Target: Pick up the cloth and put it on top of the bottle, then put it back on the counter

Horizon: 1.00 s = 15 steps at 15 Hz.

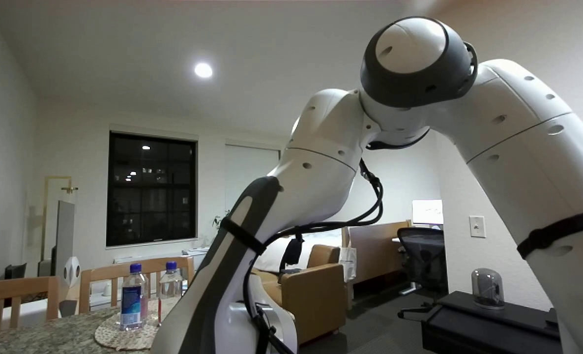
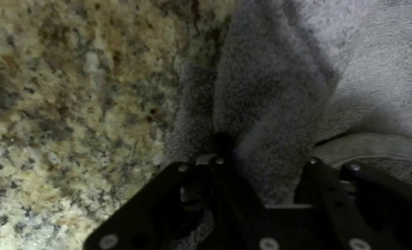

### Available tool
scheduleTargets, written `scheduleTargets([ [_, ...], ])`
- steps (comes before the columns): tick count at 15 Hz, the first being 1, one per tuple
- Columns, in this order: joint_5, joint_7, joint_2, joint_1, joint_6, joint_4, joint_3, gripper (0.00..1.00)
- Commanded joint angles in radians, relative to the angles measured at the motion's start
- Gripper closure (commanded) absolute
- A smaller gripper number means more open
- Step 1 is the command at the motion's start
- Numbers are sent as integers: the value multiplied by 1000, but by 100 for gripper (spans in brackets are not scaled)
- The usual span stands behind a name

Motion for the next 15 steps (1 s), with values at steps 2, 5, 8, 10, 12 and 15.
scheduleTargets([
  [2,-81,64,-53,40,13,-17,-3,91],
  [5,-142,96,-84,59,-55,17,-21,92],
  [8,-147,83,-90,42,-170,84,-17,89],
  [10,-155,98,-93,52,-277,143,-47,89],
  [12,-165,105,-99,55,-386,205,-79,89],
  [15,-225,146,-84,66,-551,316,-143,90],
])
